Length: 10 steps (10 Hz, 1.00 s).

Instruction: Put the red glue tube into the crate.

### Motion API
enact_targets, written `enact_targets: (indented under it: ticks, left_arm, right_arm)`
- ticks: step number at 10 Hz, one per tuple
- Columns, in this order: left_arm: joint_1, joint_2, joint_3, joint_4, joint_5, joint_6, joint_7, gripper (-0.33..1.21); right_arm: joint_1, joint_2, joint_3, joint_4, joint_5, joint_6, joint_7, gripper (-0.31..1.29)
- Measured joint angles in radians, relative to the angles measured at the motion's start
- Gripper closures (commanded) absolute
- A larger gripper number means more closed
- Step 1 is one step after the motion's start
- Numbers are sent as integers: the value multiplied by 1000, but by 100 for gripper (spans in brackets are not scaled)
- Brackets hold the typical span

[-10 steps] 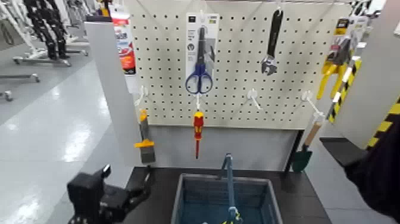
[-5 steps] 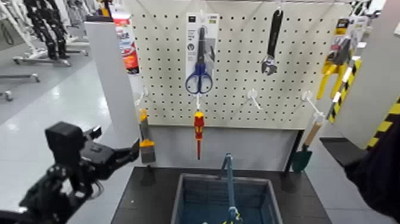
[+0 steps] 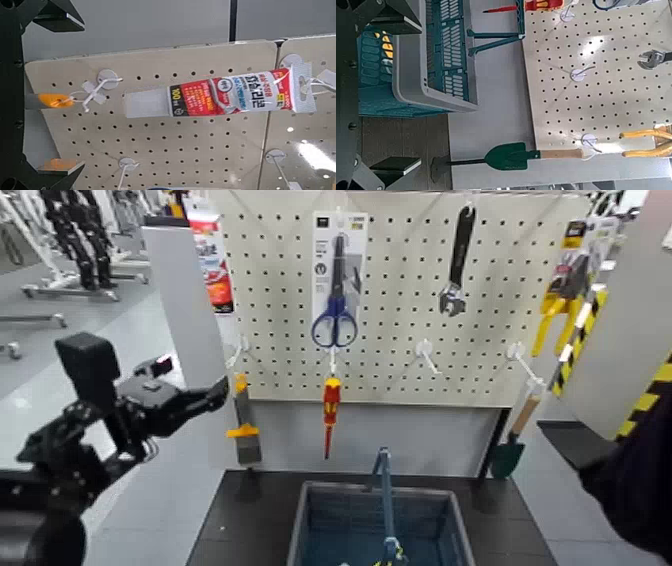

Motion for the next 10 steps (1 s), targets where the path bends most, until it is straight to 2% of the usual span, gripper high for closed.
enact_targets:
  ticks: [3, 7, 10]
  left_arm:
    - [-131, 32, -27, 82, 44, 4, -69, 11]
    - [-264, 40, -69, 161, 84, -2, -138, 14]
    - [-348, 79, -111, 204, 162, 20, -156, 15]
  right_arm:
    - [-3, 0, 4, -1, 0, 2, 0, 14]
    - [-11, 0, 9, 5, -6, 3, 2, 14]
    - [-13, 0, 10, 7, -18, -1, 6, 14]
